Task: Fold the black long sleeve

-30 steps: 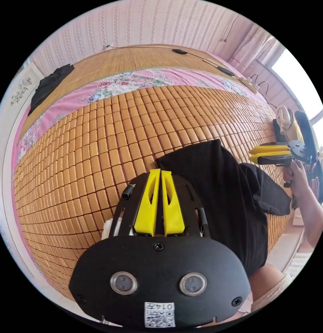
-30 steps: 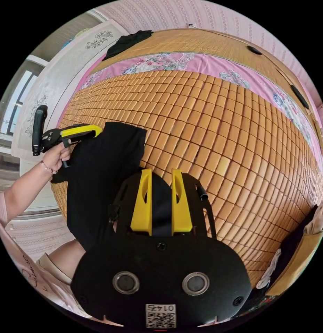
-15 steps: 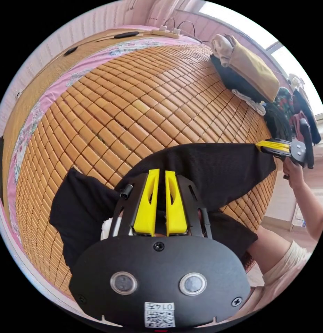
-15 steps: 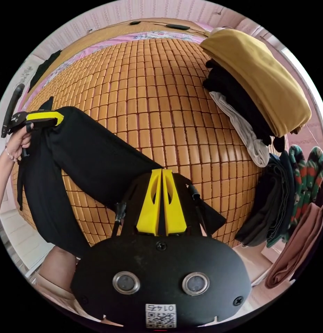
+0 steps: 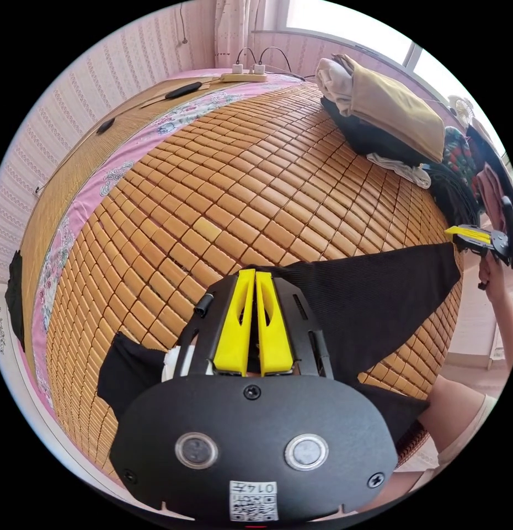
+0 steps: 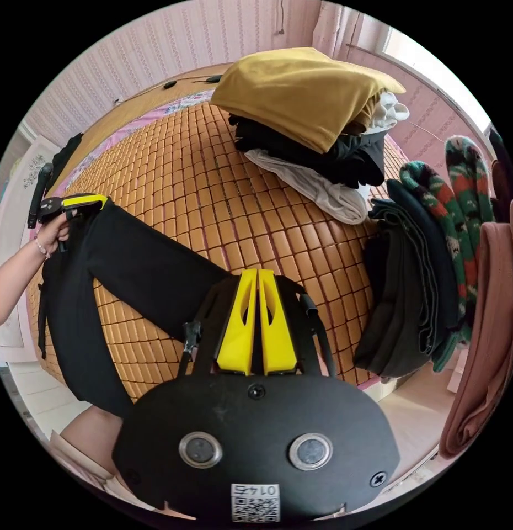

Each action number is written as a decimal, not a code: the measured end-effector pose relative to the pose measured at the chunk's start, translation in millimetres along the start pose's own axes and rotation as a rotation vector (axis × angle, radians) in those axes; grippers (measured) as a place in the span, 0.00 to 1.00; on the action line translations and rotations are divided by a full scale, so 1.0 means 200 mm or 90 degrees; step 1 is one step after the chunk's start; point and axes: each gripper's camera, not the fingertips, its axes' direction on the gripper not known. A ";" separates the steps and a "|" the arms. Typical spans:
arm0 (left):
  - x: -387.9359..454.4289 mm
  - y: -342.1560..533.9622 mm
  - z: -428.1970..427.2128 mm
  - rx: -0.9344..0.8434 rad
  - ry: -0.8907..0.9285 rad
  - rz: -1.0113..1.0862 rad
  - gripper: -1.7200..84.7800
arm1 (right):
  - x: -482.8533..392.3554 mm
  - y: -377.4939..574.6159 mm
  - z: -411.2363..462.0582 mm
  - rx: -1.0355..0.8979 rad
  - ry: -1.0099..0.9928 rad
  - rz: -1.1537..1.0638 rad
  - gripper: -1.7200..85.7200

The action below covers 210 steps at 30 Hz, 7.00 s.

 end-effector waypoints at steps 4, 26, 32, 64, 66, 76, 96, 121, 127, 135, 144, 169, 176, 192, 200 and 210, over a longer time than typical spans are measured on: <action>0.04 0.00 -0.02 0.005 -0.006 -0.018 0.01 | 0.04 0.15 0.13 -0.059 0.067 -0.018 0.01; 0.28 0.12 -0.15 0.074 -0.064 0.003 0.01 | 0.17 0.36 0.06 0.030 0.077 0.026 0.01; 0.56 0.49 -0.25 0.021 0.023 0.076 0.01 | -0.01 0.43 0.14 -0.097 0.062 -0.061 0.02; -0.46 4.32 -1.07 -0.015 -0.189 -0.842 0.05 | -3.01 -0.60 -0.27 -0.015 -0.243 -0.830 0.10; -0.54 4.62 -1.09 -0.011 -0.195 -0.915 0.07 | -3.28 -0.58 -0.22 -0.014 -0.192 -0.865 0.11; -0.59 5.17 -0.96 -0.042 -0.117 -0.988 0.05 | -3.62 -0.57 -0.16 -0.057 -0.078 -0.875 0.01; -0.46 5.59 -1.07 0.027 -0.197 -0.968 0.01 | -3.80 -0.66 -0.39 0.015 -0.126 -0.819 0.01; -0.32 4.73 -0.79 0.057 0.047 -0.607 0.06 | -3.01 -1.13 -0.16 -0.094 -0.050 -0.492 0.05; -0.14 4.61 -0.64 0.004 0.066 -0.536 0.05 | -2.93 -0.99 -0.31 0.003 -0.058 -0.540 0.09; 0.11 4.63 -0.56 -0.038 0.041 -0.482 0.05 | -2.45 -0.02 -0.46 -0.070 -0.067 -0.667 0.06; 0.21 4.90 -0.64 0.051 -0.016 -0.545 0.06 | -2.20 0.74 -0.34 -0.228 -0.116 -0.623 0.08; 0.12 6.66 -0.72 0.311 -0.176 -1.032 0.11 | -4.63 1.29 -0.34 0.001 -0.154 -1.172 0.13; 0.11 6.60 -0.67 0.251 -0.181 -0.978 0.07 | -5.02 1.53 -0.07 -0.050 -0.117 -1.189 0.10; 0.45 5.54 -1.20 0.591 -0.223 -0.569 0.01 | -3.78 0.82 -0.75 0.183 -0.365 -0.915 0.01; 1.12 4.58 -1.41 0.635 0.003 -0.116 0.01 | -1.96 0.90 -1.11 0.319 -0.322 -0.614 0.01; 1.63 3.96 -0.66 0.265 0.170 -0.028 0.01 | -1.16 1.17 -0.23 0.048 -0.278 -0.371 0.01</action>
